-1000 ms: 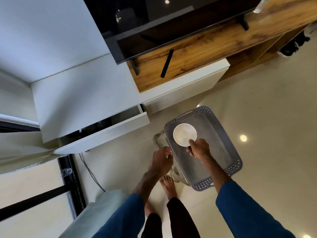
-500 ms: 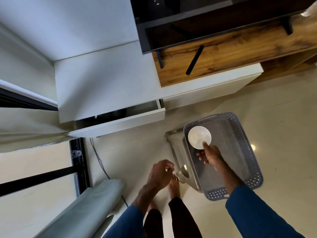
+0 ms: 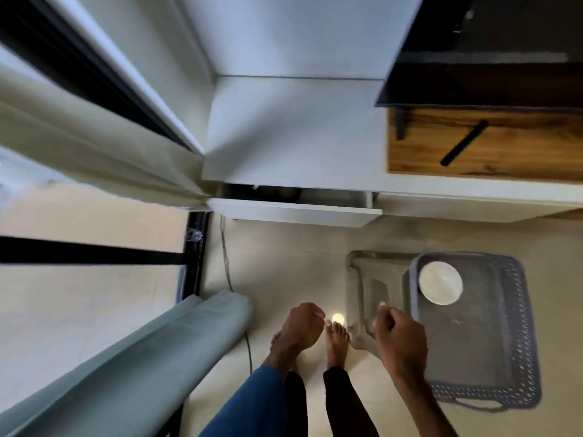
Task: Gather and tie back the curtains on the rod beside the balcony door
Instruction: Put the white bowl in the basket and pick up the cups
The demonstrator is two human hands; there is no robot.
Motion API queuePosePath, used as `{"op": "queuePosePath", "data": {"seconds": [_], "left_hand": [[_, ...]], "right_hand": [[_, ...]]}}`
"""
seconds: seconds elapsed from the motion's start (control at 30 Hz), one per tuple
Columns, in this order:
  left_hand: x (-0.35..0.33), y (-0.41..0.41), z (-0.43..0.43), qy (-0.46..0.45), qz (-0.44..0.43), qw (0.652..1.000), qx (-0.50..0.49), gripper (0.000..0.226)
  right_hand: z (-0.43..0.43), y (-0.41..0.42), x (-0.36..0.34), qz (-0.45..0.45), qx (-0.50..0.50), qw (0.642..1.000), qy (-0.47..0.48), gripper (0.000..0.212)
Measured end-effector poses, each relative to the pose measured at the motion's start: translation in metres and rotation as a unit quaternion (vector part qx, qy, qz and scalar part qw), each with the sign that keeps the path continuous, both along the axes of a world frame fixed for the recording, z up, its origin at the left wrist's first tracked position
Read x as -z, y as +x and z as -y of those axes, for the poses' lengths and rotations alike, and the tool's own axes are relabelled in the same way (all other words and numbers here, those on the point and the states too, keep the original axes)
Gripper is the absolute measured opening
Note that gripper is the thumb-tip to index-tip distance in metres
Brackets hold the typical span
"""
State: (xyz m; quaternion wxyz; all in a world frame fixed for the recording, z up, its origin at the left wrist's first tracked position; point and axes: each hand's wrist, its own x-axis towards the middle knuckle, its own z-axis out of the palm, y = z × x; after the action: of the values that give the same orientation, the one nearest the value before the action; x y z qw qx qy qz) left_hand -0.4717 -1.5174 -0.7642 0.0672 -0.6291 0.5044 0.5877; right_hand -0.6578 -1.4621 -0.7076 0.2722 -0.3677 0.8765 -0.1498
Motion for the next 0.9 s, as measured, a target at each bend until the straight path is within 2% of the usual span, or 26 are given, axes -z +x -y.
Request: {"op": "queuePosePath", "data": {"seconds": [0.13,0.23,0.4,0.6,0.73,0.83,0.9], "left_hand": [[0.0,0.069,0.001,0.009,0.027,0.997,-0.067,0.032],[0.0,0.131,0.006,-0.001,0.047,0.994,-0.098,0.031],[-0.002,0.218,0.024,-0.014,0.07,0.983,-0.169,0.026],[0.012,0.279,0.046,-0.007,0.093,0.96,-0.264,0.023],[0.03,0.291,0.064,0.003,0.098,0.949,-0.3,0.024],[0.054,0.297,0.076,0.013,0.12,0.943,-0.309,0.019],[0.078,0.302,0.09,0.021,0.135,0.948,-0.286,0.017]], "right_hand": [[0.032,0.098,0.008,0.028,-0.125,0.99,0.051,0.04],[0.061,0.166,0.018,0.016,-0.222,0.974,0.036,0.04],[0.11,0.245,0.04,0.025,-0.318,0.947,0.037,0.047],[0.178,0.298,0.067,0.034,-0.378,0.923,0.068,0.05],[0.222,0.318,0.086,0.053,-0.404,0.906,0.111,0.044],[0.248,0.324,0.11,0.046,-0.439,0.885,0.149,0.04],[0.264,0.327,0.133,0.023,-0.474,0.863,0.173,0.029]]}}
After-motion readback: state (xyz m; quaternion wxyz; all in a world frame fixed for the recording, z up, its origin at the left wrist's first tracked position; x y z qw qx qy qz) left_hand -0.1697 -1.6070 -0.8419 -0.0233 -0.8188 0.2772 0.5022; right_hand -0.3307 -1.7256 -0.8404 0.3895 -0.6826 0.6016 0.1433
